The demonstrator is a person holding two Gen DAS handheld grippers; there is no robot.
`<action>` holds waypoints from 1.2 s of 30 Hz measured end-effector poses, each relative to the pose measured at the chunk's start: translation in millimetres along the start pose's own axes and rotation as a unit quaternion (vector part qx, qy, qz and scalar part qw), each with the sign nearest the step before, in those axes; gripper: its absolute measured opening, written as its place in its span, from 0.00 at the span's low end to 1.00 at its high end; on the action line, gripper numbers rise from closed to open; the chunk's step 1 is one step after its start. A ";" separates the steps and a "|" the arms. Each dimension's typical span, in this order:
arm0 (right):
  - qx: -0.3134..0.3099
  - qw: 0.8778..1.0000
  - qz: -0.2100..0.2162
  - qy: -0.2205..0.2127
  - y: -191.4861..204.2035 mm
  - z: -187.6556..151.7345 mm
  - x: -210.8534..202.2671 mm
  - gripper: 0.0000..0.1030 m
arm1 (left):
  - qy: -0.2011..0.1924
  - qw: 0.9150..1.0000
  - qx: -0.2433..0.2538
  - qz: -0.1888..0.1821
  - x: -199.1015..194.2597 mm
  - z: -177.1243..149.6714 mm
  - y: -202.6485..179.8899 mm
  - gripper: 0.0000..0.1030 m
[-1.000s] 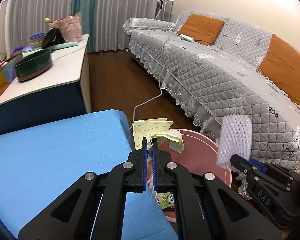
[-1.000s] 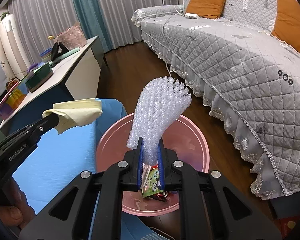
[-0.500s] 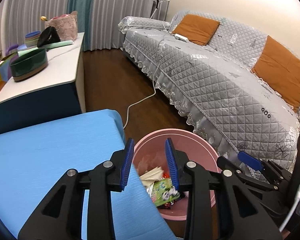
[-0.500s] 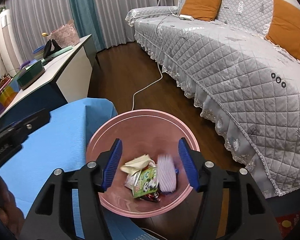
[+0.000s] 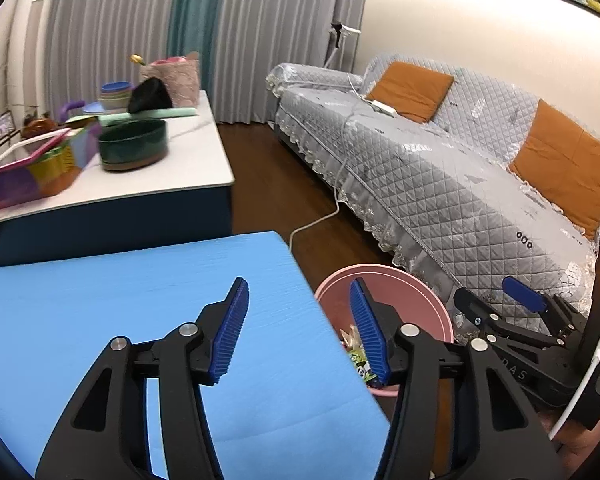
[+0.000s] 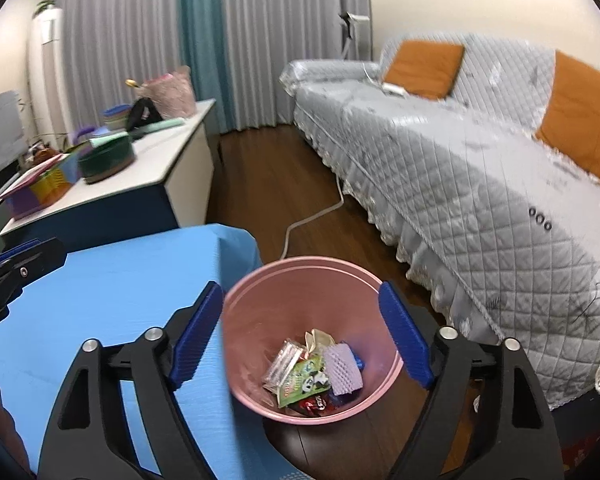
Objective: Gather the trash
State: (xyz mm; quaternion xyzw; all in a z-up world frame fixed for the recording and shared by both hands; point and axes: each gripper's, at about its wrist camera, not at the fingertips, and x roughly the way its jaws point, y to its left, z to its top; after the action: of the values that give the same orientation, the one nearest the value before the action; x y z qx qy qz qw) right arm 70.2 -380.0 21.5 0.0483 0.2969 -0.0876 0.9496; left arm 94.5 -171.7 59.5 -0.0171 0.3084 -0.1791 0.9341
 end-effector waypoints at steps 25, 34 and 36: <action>-0.035 0.997 0.010 -0.063 68.0 -57.6 -127.4 0.95 | -0.040 0.995 -0.029 0.089 -131.2 -97.7 35.3 0.92; -0.063 0.997 0.020 -0.042 87.3 -81.1 -119.8 0.95 | -0.015 0.988 -0.063 0.139 -137.5 -129.2 56.5 0.92; -0.062 0.997 0.022 -0.033 88.3 -82.8 -114.6 0.95 | -0.011 0.987 -0.071 0.146 -133.7 -130.0 62.4 0.92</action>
State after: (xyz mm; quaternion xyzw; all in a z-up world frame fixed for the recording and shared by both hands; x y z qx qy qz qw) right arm -51.2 -265.8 22.8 -0.0072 0.2694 -0.0492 0.9617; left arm -60.7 -57.0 21.7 -0.0399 0.3091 -0.0180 0.9500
